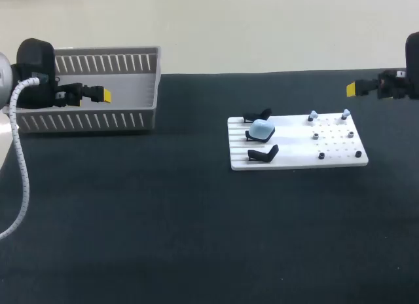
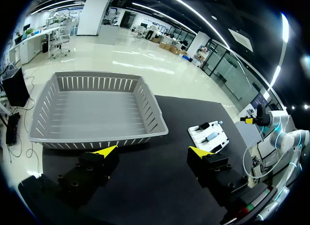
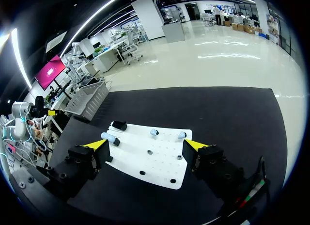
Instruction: Pick up each earbud case from the left stands, insert the matching earbuds, close the lid, and place the case in the box.
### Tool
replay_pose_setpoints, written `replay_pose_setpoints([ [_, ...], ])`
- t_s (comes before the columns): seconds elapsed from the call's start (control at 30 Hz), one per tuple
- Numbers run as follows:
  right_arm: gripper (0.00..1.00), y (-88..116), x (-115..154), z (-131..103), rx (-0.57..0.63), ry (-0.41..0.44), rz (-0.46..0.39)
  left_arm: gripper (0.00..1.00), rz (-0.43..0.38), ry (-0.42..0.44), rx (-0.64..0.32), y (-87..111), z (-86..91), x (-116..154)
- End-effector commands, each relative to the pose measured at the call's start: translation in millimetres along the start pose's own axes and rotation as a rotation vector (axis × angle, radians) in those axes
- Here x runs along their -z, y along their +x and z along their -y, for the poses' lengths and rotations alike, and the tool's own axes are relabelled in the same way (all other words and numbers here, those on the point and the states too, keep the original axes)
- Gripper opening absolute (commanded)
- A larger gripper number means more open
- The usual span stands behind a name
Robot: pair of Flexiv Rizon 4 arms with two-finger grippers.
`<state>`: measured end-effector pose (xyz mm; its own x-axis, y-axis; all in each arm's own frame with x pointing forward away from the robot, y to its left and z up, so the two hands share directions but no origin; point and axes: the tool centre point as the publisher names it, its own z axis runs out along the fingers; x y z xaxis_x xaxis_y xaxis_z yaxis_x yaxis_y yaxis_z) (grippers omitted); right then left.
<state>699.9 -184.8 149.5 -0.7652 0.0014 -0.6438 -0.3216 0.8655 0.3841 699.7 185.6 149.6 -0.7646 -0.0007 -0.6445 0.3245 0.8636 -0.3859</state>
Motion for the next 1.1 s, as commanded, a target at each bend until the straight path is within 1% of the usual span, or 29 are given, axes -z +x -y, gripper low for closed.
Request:
replay_pose_setpoints([
  [0.03, 1.00, 0, 0, 0, 0.000, 0.002, 0.000, 1.00, -0.005, -0.007, 0.001, -0.9, 1.3, 0],
  [0.87, 1.00, 0, 0, 0, 0.000, 0.002, 0.000, 1.00, -0.005, -0.007, 0.001, -0.9, 1.3, 0],
  [0.97, 1.00, 0, 0, 0, 0.000, 0.002, 0.000, 1.00, -0.023, 0.022, -0.021, -2.4, 4.6, -6],
  [1.0, 1.00, 0, 0, 0, 0.000, 0.002, 0.000, 1.00, -0.036, 0.044, -0.031, -3.5, 7.9, -9],
  [1.1, 1.00, 0, 0, 0, 0.000, 0.002, 0.000, 1.00, -0.034, 0.088, -0.121, -5.5, 21.5, -12],
])
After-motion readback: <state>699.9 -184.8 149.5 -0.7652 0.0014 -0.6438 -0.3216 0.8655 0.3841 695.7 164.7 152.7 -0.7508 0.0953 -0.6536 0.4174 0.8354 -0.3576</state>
